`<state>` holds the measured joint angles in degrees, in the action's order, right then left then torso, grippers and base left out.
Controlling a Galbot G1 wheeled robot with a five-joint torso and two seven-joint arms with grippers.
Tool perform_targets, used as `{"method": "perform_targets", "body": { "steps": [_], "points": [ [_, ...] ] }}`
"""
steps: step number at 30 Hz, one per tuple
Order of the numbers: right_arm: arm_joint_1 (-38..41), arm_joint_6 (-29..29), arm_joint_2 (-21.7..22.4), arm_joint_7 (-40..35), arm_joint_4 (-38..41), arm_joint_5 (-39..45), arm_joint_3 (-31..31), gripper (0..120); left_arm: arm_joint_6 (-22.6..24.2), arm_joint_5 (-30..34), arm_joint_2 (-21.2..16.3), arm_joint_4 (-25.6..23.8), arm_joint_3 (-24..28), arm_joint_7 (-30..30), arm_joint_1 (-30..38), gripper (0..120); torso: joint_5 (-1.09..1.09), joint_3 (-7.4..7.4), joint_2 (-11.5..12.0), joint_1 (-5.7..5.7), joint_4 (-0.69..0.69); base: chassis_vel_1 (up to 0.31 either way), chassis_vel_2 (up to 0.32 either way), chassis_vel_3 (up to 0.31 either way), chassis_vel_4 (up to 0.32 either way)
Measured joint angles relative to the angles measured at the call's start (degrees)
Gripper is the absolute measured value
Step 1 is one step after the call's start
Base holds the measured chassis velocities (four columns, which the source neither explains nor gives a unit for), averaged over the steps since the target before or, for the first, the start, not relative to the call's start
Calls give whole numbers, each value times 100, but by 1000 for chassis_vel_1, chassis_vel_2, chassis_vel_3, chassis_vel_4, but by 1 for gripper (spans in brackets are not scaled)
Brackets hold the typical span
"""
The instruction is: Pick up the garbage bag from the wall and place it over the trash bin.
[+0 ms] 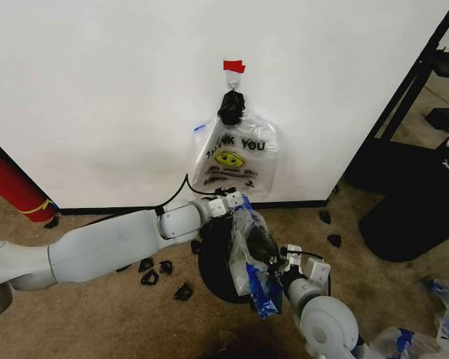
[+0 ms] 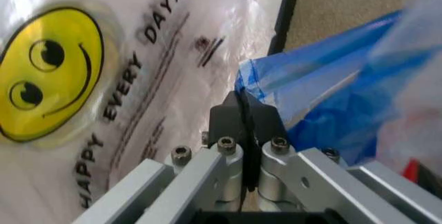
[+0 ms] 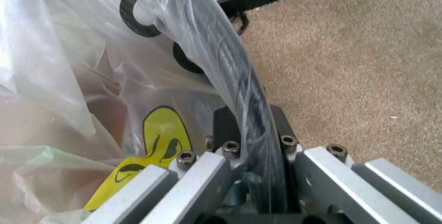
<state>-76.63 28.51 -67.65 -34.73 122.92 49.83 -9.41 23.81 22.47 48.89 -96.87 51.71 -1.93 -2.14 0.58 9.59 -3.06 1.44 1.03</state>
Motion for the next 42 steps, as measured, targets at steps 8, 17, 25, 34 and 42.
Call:
{"method": "perform_targets", "body": {
  "steps": [8, 17, 25, 34, 42],
  "points": [
    [10, -7, -32, -56, -13, 45, -8, 0, 382, 374, -300, -487, -468, -97, -302, 11, 0, 0, 0, 0, 1, 0, 0, 0, 0],
    [55, -26, -71, -73, -138, 33, -5, 0, 691, 1299, -729, -1358, -1819, -645, -990, 45, 0, 0, 0, 0, 0, 0, 0, 0, 0],
    [109, -43, -77, -75, -180, 35, -11, 0, 998, 4037, -909, -2388, -2960, -2000, -1874, 74, 0, 0, 0, 0, 1, 0, 0, 0, 0],
    [99, -34, -62, -80, -200, 28, 13, 0, 1236, 6185, -1045, -3253, -3794, -2401, -2696, 95, -1, -1, 0, 0, -1, 0, 0, 0, 0],
    [92, 5, -80, -132, -130, 50, 34, 0, 1285, 7021, -785, -3089, -3830, -2642, -2724, 85, -1, 0, 0, 0, 0, 0, 0, 0, 0]
  ]
}}
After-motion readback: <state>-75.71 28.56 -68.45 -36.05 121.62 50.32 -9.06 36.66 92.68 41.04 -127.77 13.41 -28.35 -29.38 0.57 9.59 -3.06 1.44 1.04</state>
